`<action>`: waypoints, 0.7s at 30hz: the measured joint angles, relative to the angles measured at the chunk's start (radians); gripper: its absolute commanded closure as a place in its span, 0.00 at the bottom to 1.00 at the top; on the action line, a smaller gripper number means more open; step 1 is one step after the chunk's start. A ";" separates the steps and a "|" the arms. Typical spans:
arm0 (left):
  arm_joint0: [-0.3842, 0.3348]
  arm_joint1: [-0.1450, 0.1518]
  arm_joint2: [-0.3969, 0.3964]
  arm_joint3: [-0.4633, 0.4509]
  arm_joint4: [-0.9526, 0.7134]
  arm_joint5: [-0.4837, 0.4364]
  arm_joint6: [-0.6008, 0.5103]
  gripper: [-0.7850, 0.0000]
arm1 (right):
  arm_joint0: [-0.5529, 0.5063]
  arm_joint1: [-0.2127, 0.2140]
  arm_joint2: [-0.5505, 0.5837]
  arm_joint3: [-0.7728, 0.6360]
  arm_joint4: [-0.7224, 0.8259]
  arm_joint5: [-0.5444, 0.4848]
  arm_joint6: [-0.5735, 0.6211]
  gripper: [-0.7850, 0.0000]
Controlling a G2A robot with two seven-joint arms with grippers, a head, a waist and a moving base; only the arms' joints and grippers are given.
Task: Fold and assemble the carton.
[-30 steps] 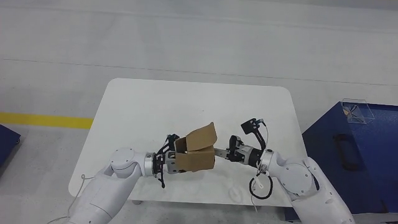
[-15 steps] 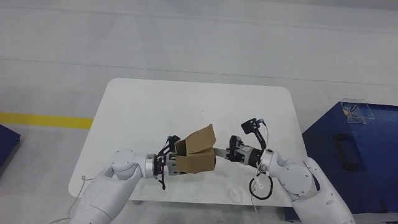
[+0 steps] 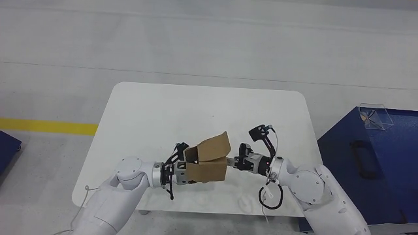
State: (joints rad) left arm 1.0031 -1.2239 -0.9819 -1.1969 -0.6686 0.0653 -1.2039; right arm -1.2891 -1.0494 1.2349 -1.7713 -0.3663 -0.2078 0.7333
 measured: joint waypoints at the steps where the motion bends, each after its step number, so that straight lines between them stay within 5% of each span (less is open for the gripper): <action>1: 0.000 0.000 0.000 0.000 0.000 0.000 -0.001 1.00 | 0.001 0.000 -0.001 0.000 0.000 0.000 -0.001 0.00; 12: -0.003 0.000 -0.002 0.000 -0.012 0.008 -0.016 1.00 | -0.038 0.010 0.060 0.010 0.036 -0.014 0.020 0.00; 21: -0.002 -0.004 0.013 -0.007 -0.011 0.007 -0.007 1.00 | -0.015 0.003 0.002 0.028 0.038 -0.025 0.015 0.00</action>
State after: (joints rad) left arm 1.0006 -1.2280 -0.9685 -1.2036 -0.6795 0.0725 -1.2105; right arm -1.3038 -1.0468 1.2368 -1.7430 -0.3280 -0.2330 0.7484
